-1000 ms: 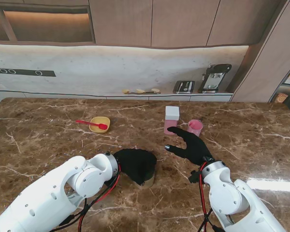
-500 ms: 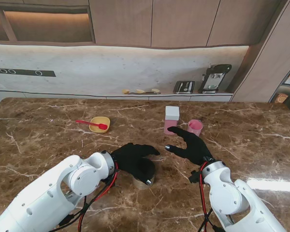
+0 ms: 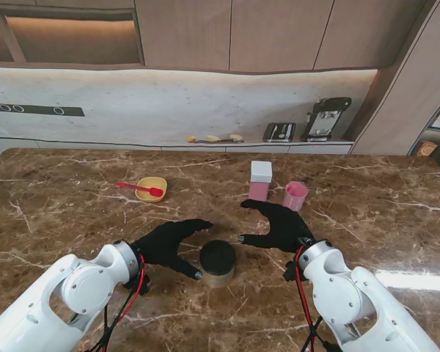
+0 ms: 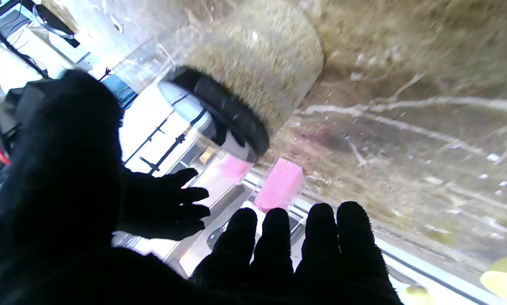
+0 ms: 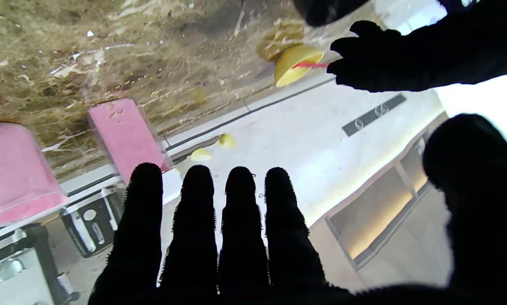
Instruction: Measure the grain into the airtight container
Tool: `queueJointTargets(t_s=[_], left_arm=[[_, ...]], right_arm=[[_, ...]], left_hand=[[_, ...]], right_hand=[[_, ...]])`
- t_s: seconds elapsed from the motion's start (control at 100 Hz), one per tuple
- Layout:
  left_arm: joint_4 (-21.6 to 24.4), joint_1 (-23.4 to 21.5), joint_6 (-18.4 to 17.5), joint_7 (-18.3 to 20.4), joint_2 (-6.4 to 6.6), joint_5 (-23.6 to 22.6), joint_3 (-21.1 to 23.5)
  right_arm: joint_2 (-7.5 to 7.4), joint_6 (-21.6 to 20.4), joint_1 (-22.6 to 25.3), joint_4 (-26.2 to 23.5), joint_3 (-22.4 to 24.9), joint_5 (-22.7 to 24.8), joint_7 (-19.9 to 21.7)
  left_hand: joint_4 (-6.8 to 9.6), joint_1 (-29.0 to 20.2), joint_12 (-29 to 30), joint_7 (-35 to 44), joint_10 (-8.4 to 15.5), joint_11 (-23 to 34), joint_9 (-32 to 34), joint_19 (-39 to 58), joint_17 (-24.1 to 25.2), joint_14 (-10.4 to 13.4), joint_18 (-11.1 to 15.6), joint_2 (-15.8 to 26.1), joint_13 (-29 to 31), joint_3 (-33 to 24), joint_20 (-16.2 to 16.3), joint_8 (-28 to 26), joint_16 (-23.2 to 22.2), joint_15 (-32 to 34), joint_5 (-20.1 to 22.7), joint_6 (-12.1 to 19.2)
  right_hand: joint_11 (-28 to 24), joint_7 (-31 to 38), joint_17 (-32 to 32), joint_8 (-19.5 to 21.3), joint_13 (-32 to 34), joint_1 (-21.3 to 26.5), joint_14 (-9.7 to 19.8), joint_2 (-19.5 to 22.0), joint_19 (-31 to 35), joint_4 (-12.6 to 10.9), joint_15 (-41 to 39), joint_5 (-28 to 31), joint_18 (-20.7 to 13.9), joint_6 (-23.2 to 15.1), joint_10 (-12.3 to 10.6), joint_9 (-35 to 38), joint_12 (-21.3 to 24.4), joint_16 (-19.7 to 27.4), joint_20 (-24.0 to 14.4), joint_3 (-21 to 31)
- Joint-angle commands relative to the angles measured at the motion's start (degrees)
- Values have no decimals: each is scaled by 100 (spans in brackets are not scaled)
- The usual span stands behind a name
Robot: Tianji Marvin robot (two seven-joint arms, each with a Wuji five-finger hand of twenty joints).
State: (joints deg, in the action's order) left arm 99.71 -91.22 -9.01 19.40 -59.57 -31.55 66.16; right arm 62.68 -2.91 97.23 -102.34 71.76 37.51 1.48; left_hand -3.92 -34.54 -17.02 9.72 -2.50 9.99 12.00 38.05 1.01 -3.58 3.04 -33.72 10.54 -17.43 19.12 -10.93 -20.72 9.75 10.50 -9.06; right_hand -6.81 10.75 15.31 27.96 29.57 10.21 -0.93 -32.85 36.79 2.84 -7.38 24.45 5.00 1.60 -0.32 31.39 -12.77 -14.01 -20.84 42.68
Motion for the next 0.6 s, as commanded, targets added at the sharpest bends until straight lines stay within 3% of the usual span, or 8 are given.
queueJointTargets(t_s=[0.0,0.12,0.36,0.47,0.59], left_arm=[[-128,-156,3,-8,48,-8,-25],[-301,-246,-12,-154,30,-34,-52],[-588,-318,31,-573,-42,-82,-200],[-693,-290,57,-685,-62,-96,-287],[-823,-238,103,-840,-95,-92,-410]], right_arm=[[-56,89,-5,-162,-72,73,276],[-166,187,-86,-331,-220,363,780],[-317,428,-358,-438,-664,901,1508],[-357,478,-471,-424,-886,1227,1647],[-378,522,-553,-392,-1090,1482,1697]], left_hand=[[-113,208,75,-196,28,-214,-255,-15,-18,249,401,-245,-270,-287,-32,99,89,-124,-197,-88],[-209,348,-29,-600,80,-278,-288,-71,-33,363,507,-464,-261,-975,-44,121,94,-135,-219,-47],[-276,413,-94,-1089,62,-314,-319,-150,-30,343,534,-563,-278,-1342,-82,71,74,-153,-292,-107],[-277,428,-121,-1094,58,-309,-308,-193,-39,337,533,-547,-261,-1359,-103,83,60,-139,-284,-109],[-277,432,-160,-1035,51,-280,-296,-211,-47,326,534,-528,-242,-1366,-111,52,46,-128,-231,-122]], right_hand=[[-12,4,54,10,86,15,-50,-220,234,-59,-74,-327,-95,101,13,-207,-107,-156,-209,65],[42,-105,-10,-9,-34,54,0,-414,211,-45,-29,-557,-148,206,38,-414,-107,-158,-236,90],[38,-301,-5,-40,-129,109,-50,-370,155,24,-80,-815,-193,347,88,-696,-154,-235,-322,-86],[-31,-343,77,17,-165,39,-7,-337,155,51,-65,-1025,-271,597,189,-827,-227,-242,-362,-131],[-165,-291,211,129,-85,-68,15,-325,234,89,-180,-1064,-314,624,206,-946,-368,-322,-429,-121]])
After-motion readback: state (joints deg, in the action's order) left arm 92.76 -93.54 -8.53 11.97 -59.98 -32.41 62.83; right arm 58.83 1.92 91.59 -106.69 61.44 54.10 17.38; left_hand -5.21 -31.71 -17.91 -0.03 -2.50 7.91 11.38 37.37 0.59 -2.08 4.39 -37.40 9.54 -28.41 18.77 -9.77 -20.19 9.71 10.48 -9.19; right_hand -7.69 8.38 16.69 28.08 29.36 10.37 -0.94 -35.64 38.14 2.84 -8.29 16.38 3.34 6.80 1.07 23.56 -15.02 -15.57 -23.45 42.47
